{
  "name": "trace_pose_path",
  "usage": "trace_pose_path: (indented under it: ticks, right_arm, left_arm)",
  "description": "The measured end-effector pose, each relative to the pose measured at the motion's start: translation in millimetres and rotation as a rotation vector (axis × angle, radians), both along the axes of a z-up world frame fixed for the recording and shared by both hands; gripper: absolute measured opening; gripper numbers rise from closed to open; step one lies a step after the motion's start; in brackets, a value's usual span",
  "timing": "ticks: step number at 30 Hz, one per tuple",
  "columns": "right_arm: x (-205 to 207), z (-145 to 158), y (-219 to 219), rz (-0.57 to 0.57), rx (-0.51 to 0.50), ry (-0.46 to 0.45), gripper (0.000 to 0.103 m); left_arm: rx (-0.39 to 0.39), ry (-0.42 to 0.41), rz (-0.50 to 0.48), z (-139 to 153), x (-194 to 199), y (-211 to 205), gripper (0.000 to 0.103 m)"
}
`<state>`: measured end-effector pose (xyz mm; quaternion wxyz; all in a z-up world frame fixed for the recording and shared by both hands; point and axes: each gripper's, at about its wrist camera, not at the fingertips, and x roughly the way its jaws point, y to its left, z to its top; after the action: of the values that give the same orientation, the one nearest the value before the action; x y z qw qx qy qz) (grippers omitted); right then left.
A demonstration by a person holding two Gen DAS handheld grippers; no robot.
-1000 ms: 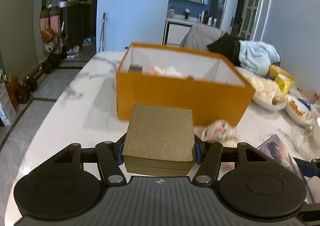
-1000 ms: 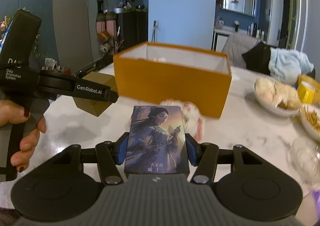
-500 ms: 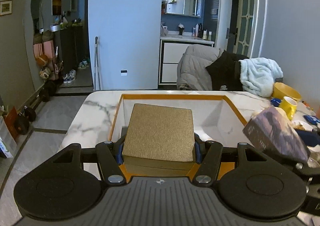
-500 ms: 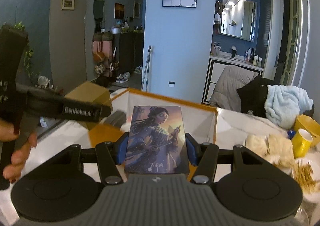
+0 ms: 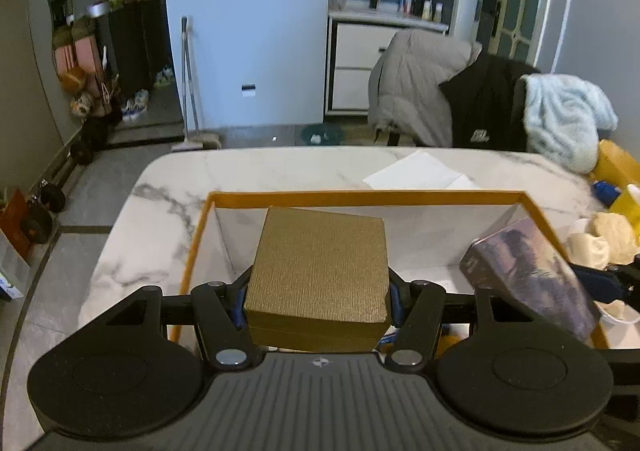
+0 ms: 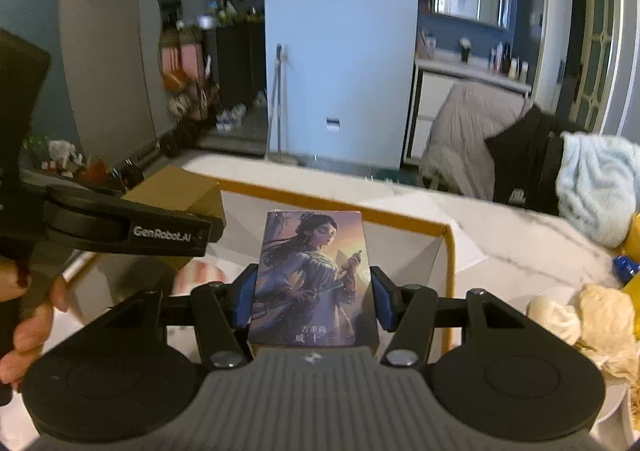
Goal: Organize objects
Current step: 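Lower the gold box and book into the orange box and open both tools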
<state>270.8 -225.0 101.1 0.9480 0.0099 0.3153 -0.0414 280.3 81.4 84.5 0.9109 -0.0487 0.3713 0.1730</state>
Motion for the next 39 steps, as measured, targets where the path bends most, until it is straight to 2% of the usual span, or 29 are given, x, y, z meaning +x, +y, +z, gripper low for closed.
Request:
trace_pose_path:
  ticks: [8,10,13,18,22,27,36,38,39]
  right_arm:
    - [49,-38,-15,-0.035,0.025,0.147,0.059]
    - [58,-42,-16,-0.043,0.024,0.177,0.059]
    - [66,-42,-14,-0.040,-0.004,0.212,0.059]
    - [76,-49,-22,-0.073,0.057,0.311,0.059]
    - [76,-53,-27,-0.083,0.118,0.370,0.059]
    - [70,-55,-21,-0.069,0.112,0.408,0.059]
    - [39,-53,-7,-0.055,0.095,0.428,0.059]
    - [35,-53,-4,-0.057,0.091,0.434,0.059]
    - [34,-52,-2,-0.057,0.089,0.441,0.059]
  left_arm:
    - [-0.010,0.113,0.023,-27,23,16,0.068]
    - [-0.034,0.123,0.024,-26,24,21,0.068]
    - [-0.001,0.170,0.031,-30,32,22,0.068]
    - [-0.060,0.243,0.034,-35,37,28,0.068]
    - [-0.136,0.306,0.047,-44,35,33,0.068]
    - [-0.112,0.331,0.021,-45,19,20,0.068]
    - [-0.115,0.358,-0.002,-46,-7,3,0.069]
    - [-0.111,0.369,-0.003,-46,-7,1,0.069]
    - [-0.109,0.385,-0.012,-47,-8,-1,0.073]
